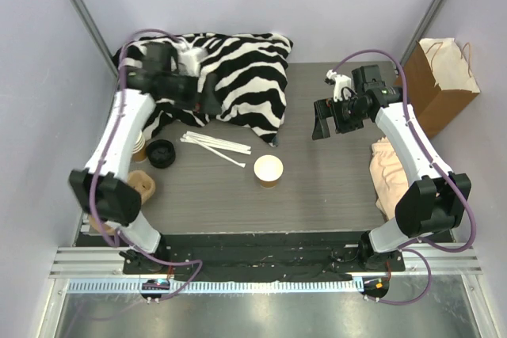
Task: Pack the takeout coffee
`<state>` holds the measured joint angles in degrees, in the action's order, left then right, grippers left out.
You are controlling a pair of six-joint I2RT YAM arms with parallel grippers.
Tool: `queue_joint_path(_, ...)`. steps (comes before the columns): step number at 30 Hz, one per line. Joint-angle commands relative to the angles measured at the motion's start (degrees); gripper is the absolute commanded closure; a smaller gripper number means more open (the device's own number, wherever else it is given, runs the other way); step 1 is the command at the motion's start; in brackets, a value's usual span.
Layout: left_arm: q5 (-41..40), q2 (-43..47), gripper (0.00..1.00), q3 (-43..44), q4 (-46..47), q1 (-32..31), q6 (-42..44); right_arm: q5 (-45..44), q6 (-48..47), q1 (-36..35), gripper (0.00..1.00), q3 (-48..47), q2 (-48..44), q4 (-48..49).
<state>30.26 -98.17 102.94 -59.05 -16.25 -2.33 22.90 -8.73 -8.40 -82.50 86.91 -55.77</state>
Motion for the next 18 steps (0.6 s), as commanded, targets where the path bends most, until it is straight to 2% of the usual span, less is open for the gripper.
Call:
queue_joint_path(1, -1.52, 13.66, 0.00, -3.60, 1.54, 9.28, 0.12, 0.48, -0.76, -0.21, 0.00, -3.10, -2.01, -0.30)
queue_joint_path(2, -1.00, 16.40, 0.00, -5.79, 2.61, 9.92, 3.78, 0.57, -1.02, -0.21, 0.00, -3.28, -1.92, -0.48)
queue_joint_path(4, -8.08, 22.11, 0.00, -11.78, 5.43, 10.10, 8.72, 0.92, -1.11, -0.21, 0.00, -3.46, -1.57, -0.57)
queue_joint_path(5, -8.11, 23.19, 0.00, -13.18, 4.82, 10.19, 13.96, 1.18, -1.11, -0.30, 0.00, -3.72, -1.40, -0.66)
queue_joint_path(7, -9.59, 24.51, 0.00, -13.55, -0.79, 10.10, 26.16, 1.54, -1.11, -0.30, 0.00, -3.98, -1.05, -0.66)
queue_joint_path(10, -10.48, 23.03, 0.00, -13.20, -10.80, 10.27, 37.96, 2.24, -1.11, -0.38, 0.00, -3.99, -0.87, -0.66)
queue_joint_path(15, -15.23, 17.23, 0.00, -14.16, -18.81, 10.89, 47.84, 2.77, -1.11, -0.56, 0.00, -3.98, -0.25, -0.75)
queue_joint_path(18, -16.46, 16.00, 0.01, -17.41, -17.60, 11.15, 53.38, 2.77, -1.11, -0.56, 0.00, -3.81, 0.01, -0.83)
